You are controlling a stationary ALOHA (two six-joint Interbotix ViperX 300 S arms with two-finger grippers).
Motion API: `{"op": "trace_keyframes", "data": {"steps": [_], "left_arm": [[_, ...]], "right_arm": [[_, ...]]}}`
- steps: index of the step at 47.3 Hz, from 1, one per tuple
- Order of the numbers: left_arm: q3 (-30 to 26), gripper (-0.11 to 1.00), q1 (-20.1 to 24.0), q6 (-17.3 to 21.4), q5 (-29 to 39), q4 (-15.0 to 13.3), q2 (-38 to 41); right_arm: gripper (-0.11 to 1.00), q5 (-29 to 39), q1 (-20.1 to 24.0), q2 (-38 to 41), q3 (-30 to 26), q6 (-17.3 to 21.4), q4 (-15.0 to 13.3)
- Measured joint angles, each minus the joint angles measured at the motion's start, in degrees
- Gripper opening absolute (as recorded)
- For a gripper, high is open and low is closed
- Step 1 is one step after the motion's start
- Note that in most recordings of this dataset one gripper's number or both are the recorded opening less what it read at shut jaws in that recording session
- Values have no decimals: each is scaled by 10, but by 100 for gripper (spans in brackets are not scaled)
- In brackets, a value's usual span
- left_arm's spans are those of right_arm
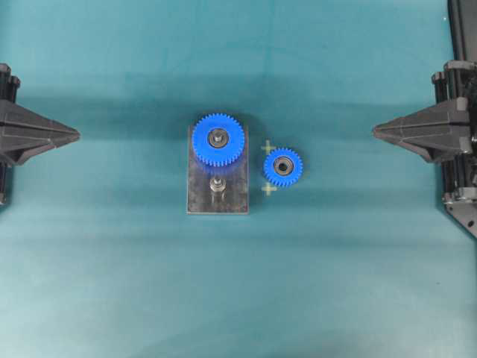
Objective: Fit the small gear onto the shaft.
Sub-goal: 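Carry the small blue gear in the right gripper toward the plate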
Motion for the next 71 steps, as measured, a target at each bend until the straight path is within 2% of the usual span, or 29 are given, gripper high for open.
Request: {"op": "trace_keyframes", "data": {"steps": [2,5,10,15,22,27,37,49,51,55,66,68,71], "left_arm": [[0,0,-1,-4,0,1,4],[-1,0,-3,-24,0,2,19],[-6,0,-5,-26,3,3,48],[-18,0,-6,-26,22,4,72],[-27,0,-6,-26,78,4,96],[-33,0,-6,-26,127,4,110],[-34,0,-1,-10,158,7,126],[-40,0,13,-6,166,7,143],[-41,0,13,-5,167,7,149],[-47,0,14,-4,166,6,165],[-60,0,16,-3,157,7,214],[-61,0,17,-2,153,7,218],[-60,0,17,-3,149,7,224]], "right_arm": [[1,1,-1,2,-1,1,4],[1,30,-12,15,-9,4,34],[1,141,-45,57,-34,12,85],[1,250,-71,113,-69,18,102],[1,359,-88,205,-128,20,104],[1,401,-93,276,-161,20,98],[1,415,-99,379,-194,20,78],[1,447,-107,475,-235,20,78],[4,454,-107,492,-243,20,78],[21,459,-107,519,-259,21,78],[85,462,-113,570,-290,20,78],[91,463,-115,574,-294,21,78],[87,464,-117,580,-299,21,78]]}}
